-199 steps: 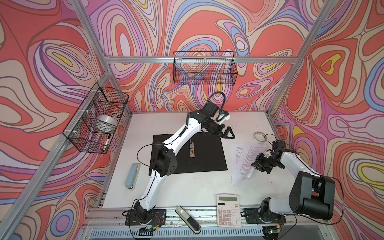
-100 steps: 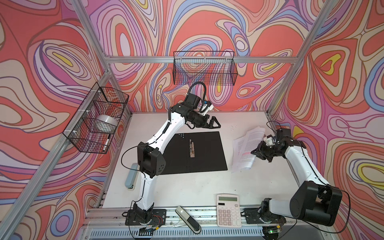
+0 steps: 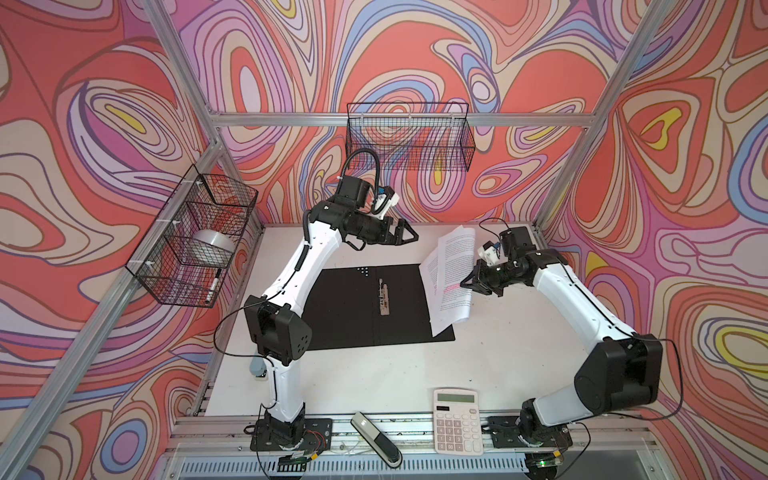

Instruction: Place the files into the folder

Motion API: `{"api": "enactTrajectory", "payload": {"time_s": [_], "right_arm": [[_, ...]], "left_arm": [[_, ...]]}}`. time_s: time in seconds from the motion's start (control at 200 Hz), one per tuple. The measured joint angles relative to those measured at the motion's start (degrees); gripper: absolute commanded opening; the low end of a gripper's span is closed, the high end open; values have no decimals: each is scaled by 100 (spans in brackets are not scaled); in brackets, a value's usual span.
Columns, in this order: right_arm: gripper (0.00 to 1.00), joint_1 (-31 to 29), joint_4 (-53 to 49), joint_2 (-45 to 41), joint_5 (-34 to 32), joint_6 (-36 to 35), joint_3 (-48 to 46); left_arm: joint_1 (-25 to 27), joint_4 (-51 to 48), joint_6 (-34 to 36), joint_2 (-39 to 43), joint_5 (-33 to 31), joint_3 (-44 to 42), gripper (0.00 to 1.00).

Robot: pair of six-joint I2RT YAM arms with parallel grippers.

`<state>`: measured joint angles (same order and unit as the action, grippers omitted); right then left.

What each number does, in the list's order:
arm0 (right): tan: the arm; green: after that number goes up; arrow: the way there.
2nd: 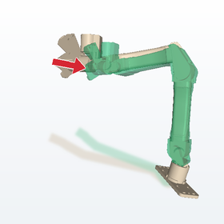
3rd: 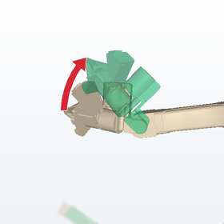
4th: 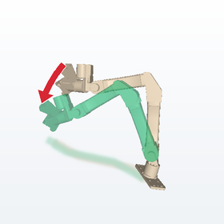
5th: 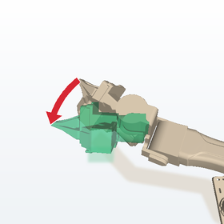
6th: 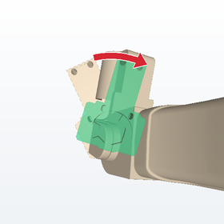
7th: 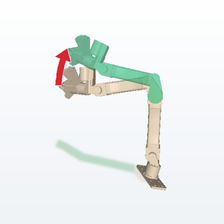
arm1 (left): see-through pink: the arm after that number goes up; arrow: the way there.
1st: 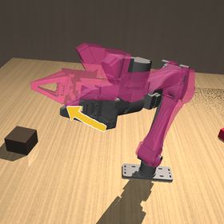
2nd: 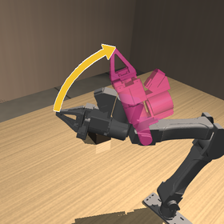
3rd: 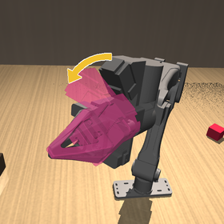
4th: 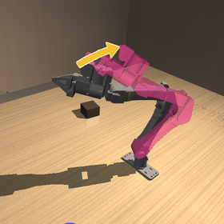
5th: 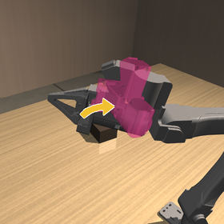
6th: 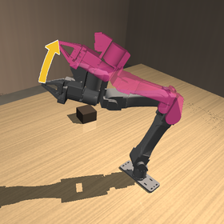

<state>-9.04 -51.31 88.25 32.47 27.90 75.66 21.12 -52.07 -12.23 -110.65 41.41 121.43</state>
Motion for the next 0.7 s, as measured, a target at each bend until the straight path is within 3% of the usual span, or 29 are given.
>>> {"api": "enactTrajectory", "payload": {"time_s": [0.17, 0.406, 0.701], "right_arm": [[13, -461, 251, 647, -299, 149, 55], [14, -1010, 195, 1360, -1012, 221, 487], [30, -1346, -407, 1615, -1969, 129, 1023]], "left_arm": [[-315, 0, 68, 236, -131, -269, 100], [-334, -28, 240, 321, -319, -726, 100], [-334, -52, 323, 365, -398, -769, 100]]}}
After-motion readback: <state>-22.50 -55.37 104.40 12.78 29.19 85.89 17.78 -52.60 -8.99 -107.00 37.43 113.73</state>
